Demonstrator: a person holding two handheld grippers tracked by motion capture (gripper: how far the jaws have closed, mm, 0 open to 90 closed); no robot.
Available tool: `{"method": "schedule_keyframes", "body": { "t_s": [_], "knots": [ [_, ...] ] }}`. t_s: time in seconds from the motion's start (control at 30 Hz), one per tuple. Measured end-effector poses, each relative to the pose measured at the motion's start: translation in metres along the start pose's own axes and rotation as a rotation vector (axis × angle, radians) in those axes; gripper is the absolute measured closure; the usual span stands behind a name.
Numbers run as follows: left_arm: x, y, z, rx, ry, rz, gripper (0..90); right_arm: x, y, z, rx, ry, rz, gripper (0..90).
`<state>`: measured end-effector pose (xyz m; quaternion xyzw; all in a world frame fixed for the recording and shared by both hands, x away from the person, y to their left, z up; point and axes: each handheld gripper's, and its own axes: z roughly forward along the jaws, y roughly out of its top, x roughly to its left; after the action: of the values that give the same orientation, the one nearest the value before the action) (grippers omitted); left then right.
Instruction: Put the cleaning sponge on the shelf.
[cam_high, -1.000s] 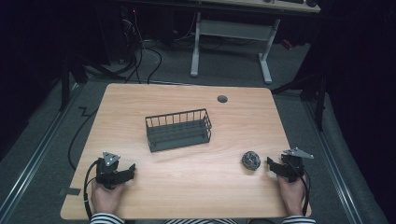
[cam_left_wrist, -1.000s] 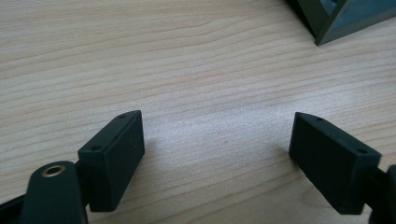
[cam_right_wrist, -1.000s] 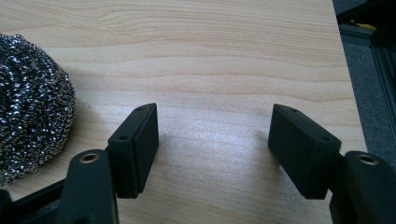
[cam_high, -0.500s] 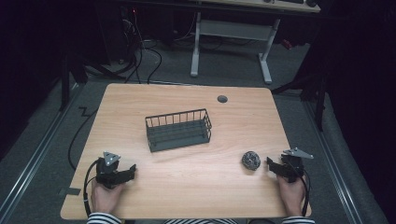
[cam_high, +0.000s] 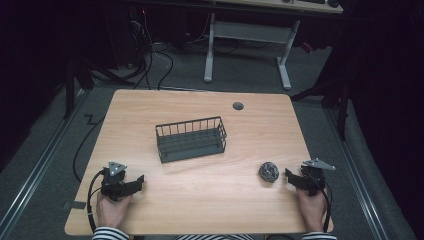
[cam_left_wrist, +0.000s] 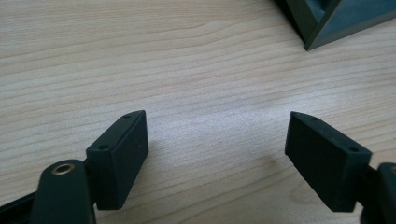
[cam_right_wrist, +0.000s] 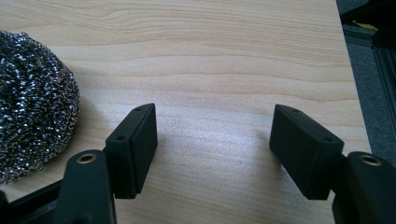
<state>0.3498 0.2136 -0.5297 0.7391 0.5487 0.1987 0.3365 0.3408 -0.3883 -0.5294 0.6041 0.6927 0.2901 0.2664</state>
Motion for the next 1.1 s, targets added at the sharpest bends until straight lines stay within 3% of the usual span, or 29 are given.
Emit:
{"method": "schedule_keyframes", "body": {
  "t_s": [0.7,1.1],
  "knots": [
    [0.001,0.032,-0.026,-0.038,-0.111,-0.019,26.2,0.0,0.0,0.0,-0.003,0.003,-0.006,32.1],
    [-0.003,0.069,-0.038,-0.035,-0.146,0.022,27.3,0.0,0.0,0.0,0.001,0.003,-0.004,31.8]
  ]
}}
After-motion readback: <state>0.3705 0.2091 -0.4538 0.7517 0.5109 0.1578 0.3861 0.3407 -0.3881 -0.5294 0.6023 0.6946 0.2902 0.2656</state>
